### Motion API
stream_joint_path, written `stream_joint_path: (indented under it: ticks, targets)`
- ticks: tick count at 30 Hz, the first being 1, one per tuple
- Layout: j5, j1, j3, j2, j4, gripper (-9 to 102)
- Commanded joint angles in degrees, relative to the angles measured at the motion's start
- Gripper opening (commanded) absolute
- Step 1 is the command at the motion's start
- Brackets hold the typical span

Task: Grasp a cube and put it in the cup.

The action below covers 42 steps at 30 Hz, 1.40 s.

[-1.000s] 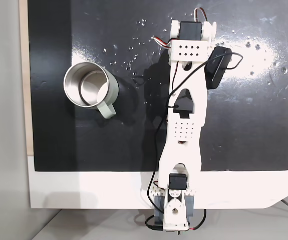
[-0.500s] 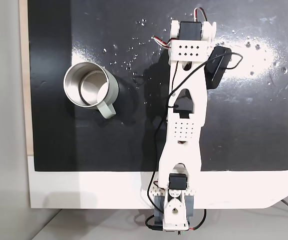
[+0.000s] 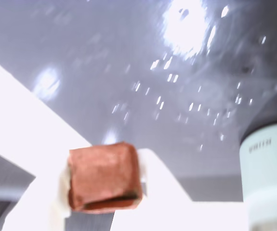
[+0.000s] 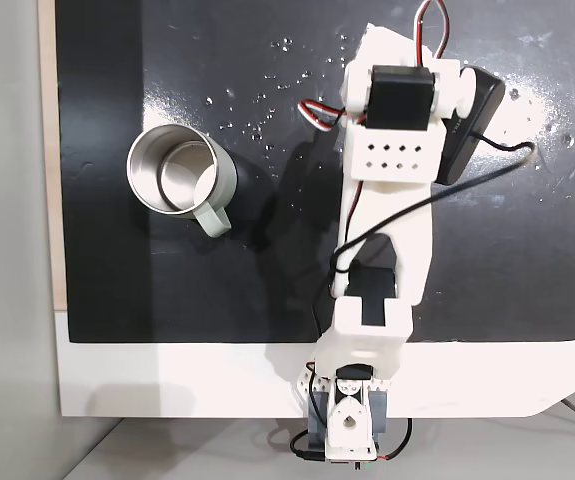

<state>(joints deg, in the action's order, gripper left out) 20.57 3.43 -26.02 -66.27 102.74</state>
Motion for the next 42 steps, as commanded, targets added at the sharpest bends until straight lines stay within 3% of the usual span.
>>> stream_joint_path:
  ticks: [1,9,31,42]
  targets:
    - [-1.05,0.88,-0.62,-7.91,0.44,9]
    - [-1.23,-2.29,-0.53,-8.44,0.35,9]
    - [-12.22,-39.37,-5.27,-10.63,-2.55,8]
    - [-14.24,-41.84,-10.46,-8.79,-0.70,8]
